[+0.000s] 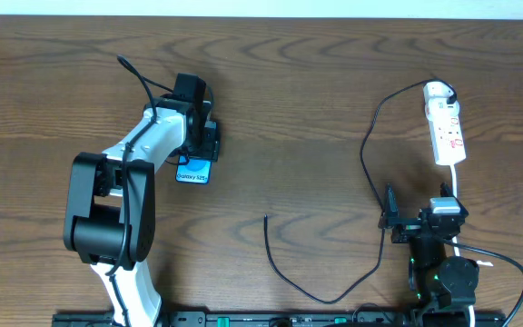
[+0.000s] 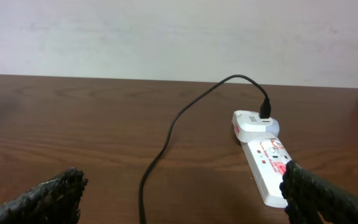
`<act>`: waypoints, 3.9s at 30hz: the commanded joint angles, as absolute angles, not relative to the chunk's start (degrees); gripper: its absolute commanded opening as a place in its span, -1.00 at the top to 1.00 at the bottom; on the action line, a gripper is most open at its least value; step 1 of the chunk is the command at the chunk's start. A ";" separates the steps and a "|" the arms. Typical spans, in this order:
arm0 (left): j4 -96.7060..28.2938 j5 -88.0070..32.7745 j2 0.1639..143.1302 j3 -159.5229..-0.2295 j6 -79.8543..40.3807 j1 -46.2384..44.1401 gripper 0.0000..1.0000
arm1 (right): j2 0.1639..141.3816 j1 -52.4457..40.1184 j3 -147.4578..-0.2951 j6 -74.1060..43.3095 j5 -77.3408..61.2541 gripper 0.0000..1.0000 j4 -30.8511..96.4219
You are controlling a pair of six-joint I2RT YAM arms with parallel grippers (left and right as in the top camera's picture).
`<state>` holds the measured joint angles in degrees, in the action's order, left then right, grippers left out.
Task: Plug charger to phone and switch on socket
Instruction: 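Lift the phone with the left gripper and tilt it upright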
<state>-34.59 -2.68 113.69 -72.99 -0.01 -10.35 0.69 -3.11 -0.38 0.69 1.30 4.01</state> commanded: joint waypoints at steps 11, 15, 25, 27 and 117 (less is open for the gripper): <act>-34.81 -1.87 113.78 -72.62 1.69 -10.31 0.85 | 0.34 -2.70 -0.32 1.39 1.80 -0.98 4.23; -34.85 -1.87 113.60 -73.28 1.69 -10.31 0.85 | 0.32 -2.70 -0.32 1.37 1.80 -0.99 4.23; -35.11 -1.89 111.68 -74.08 1.67 -10.31 0.85 | 0.32 -2.70 -0.32 1.37 1.78 -0.99 4.23; -35.11 -1.87 111.35 -74.08 1.69 -10.31 0.85 | 0.34 -2.70 -0.32 1.37 1.80 -0.98 4.23; -19.44 -76.36 95.42 -75.02 -79.44 -2.79 0.86 | 0.34 -2.70 -0.32 1.37 1.80 -0.98 4.23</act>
